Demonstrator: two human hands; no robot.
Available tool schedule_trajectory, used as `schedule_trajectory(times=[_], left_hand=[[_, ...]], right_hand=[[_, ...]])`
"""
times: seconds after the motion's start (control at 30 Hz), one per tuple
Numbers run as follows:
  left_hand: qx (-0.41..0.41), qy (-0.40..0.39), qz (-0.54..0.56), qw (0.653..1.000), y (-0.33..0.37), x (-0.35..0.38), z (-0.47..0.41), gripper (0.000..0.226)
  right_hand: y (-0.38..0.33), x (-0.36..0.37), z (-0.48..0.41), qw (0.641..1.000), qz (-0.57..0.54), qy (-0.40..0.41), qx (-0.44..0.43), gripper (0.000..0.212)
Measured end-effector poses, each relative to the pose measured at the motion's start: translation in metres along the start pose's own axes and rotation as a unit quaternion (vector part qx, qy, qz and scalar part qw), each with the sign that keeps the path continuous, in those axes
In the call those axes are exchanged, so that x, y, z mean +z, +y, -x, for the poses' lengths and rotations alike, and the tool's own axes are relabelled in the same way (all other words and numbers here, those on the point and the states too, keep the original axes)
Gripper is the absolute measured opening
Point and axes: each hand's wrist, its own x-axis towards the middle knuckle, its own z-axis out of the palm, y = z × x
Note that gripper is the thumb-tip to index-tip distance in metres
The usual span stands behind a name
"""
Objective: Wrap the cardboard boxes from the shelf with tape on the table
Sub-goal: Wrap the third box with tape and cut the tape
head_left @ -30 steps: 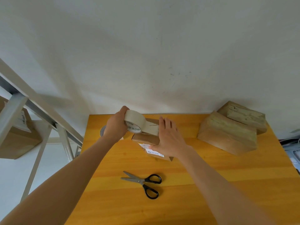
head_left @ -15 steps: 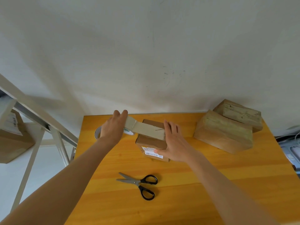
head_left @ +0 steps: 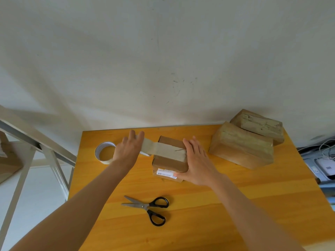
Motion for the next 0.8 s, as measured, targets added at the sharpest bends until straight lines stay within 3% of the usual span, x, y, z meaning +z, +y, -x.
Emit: schedule_trajectory(times=[0.27,0.53,0.7,0.8], left_hand=[[-0.017,-0.012,0.001,1.0,0.004,-0.001,0.002,0.06],[-0.031,-0.029,0.021,0.999,0.007,-0.003,0.005,0.058],[-0.033,-0.021,0.054,0.998,0.002,-0.006,0.01,0.079],[-0.047,-0.003,0.105,0.993,0.001,-0.007,0.014,0.088]], right_hand=[[-0.049,-0.013,-0.022,0.998,0.055,-0.014,-0.003,0.134],[-0.087,0.005,-0.046,0.988,0.143,-0.053,0.002,0.119],[-0.091,0.011,-0.045,0.985,0.17,-0.016,0.002,0.097],[-0.088,0.011,-0.043,0.988,0.156,-0.004,0.007,0.096]])
